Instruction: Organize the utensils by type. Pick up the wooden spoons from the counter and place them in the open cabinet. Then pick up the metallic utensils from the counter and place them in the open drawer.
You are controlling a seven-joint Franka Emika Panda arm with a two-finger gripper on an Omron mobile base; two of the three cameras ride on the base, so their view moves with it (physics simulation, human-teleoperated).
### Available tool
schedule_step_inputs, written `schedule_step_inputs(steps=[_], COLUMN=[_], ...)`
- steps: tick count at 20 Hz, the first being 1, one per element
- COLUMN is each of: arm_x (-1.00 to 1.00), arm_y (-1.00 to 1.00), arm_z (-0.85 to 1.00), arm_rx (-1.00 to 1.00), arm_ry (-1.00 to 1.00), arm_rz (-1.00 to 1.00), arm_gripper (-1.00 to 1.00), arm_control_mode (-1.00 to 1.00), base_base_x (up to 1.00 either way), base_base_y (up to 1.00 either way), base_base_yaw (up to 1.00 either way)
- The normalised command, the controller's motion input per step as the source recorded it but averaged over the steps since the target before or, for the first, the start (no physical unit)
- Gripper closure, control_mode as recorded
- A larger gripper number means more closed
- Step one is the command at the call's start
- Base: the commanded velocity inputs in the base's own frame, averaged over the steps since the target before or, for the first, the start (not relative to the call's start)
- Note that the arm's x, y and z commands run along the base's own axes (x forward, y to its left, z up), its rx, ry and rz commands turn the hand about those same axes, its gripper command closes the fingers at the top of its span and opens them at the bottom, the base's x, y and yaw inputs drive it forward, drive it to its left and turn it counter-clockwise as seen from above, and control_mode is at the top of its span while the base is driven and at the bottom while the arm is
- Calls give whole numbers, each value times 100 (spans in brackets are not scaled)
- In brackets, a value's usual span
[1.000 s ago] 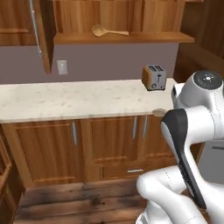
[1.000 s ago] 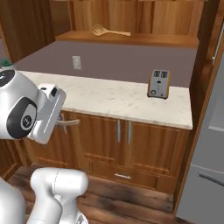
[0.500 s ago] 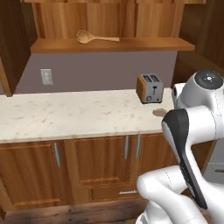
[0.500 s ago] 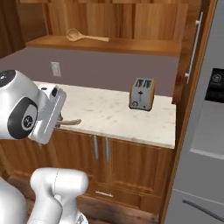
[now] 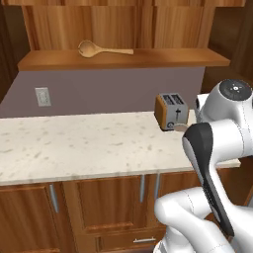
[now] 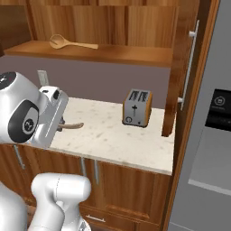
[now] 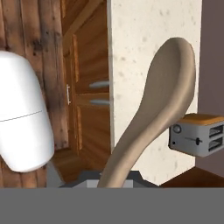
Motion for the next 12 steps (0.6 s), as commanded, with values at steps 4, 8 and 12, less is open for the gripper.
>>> schedule_step_inputs(steps=[4, 8, 12], arm_x=[0, 0, 0], arm_y=[0, 0, 0], arm_z=[0, 0, 0], arm_rx=[0, 0, 0], arm_ry=[0, 0, 0], arm_rz=[0, 0, 0], arm_gripper=[100, 100, 100], arm_control_mode=[100, 100, 100], base_base_x=[53, 48, 44], base_base_y=[-35, -31, -27], base_base_yaw=[0, -2, -1])
